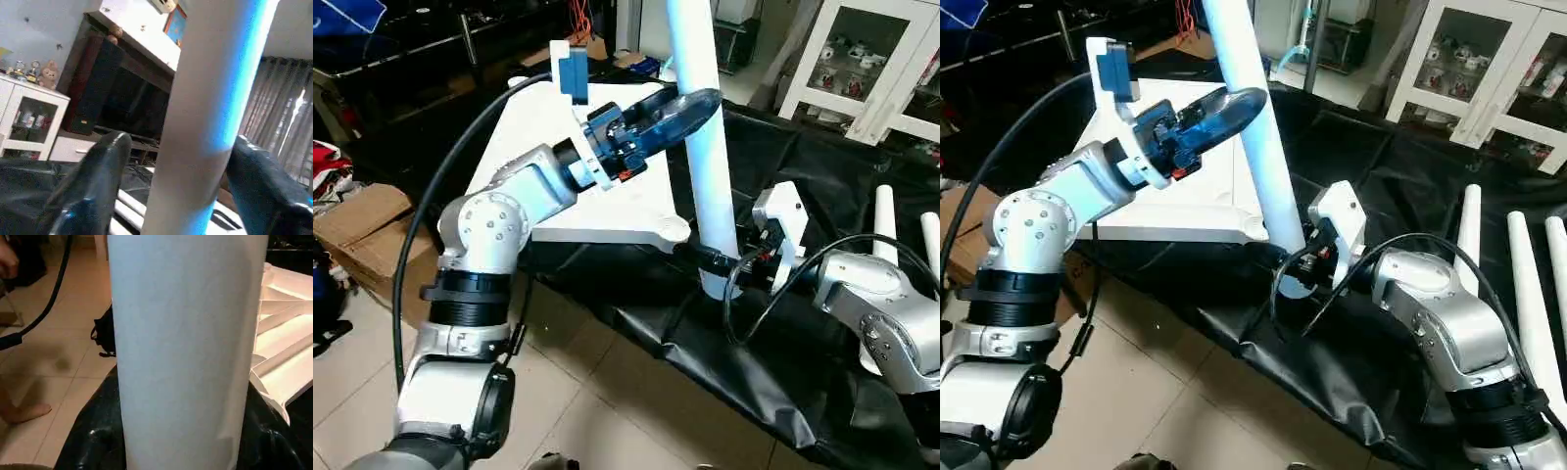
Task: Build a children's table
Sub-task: Insert table leg to table base
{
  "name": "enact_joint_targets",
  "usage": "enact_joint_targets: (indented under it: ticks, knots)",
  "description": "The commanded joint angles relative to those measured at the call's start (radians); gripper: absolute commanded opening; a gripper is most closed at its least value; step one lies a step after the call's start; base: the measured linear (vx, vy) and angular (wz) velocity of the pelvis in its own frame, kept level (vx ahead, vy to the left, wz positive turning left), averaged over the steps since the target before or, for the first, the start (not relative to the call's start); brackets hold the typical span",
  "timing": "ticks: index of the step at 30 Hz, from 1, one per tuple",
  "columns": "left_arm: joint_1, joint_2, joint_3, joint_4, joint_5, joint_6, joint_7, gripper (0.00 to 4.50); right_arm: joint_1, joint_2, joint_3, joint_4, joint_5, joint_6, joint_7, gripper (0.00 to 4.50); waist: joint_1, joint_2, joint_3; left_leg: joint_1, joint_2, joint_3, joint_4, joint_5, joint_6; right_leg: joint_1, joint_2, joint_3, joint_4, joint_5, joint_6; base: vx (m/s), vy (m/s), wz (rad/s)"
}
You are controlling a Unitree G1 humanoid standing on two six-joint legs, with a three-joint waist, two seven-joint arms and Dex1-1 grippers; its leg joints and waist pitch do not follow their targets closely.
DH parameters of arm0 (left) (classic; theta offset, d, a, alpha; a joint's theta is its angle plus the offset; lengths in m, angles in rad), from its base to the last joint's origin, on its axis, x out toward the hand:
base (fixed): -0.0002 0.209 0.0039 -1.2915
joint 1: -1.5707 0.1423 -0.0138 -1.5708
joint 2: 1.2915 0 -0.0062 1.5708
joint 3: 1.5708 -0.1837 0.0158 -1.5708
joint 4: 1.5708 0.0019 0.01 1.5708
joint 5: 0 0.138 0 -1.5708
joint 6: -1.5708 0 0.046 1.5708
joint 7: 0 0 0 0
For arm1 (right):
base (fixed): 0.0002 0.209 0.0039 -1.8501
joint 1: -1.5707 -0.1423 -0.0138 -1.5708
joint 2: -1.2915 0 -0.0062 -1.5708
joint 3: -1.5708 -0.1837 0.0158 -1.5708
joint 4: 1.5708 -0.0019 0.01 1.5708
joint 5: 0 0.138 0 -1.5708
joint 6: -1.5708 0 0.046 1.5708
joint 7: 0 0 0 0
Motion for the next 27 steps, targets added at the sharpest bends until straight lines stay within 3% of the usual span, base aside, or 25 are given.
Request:
enact_joint_targets:
  ticks: [1,19,27]
  knots:
    - [-0.021,0.008,-0.017,0.001,0.010,0.013,-0.016,3.10,0.002,-0.003,-0.006,-0.027,0.001,0.008,0.018,1.93,0.001,0.003,-0.081,0.048,0.040,-0.024,-0.086,-0.137,0.009,0.041,-0.028,0.011,-0.052,-0.031,-0.265,0.000,0.000,0.00]
    - [-0.037,0.002,-0.002,0.021,0.015,0.001,-0.034,1.80,-0.007,0.000,-0.019,-0.020,-0.008,0.022,0.056,1.92,0.002,0.003,-0.082,0.049,0.040,-0.023,-0.085,-0.129,0.016,0.042,-0.029,0.012,-0.050,-0.021,-0.273,0.000,0.000,0.00]
    - [-0.056,-0.003,0.015,0.034,0.025,-0.018,-0.013,1.73,-0.013,0.006,-0.034,-0.017,0.001,0.032,0.056,1.92,0.002,0.003,-0.081,0.048,0.040,-0.024,-0.086,-0.136,0.012,0.042,-0.029,0.011,-0.051,-0.026,-0.274,0.000,0.000,0.00]
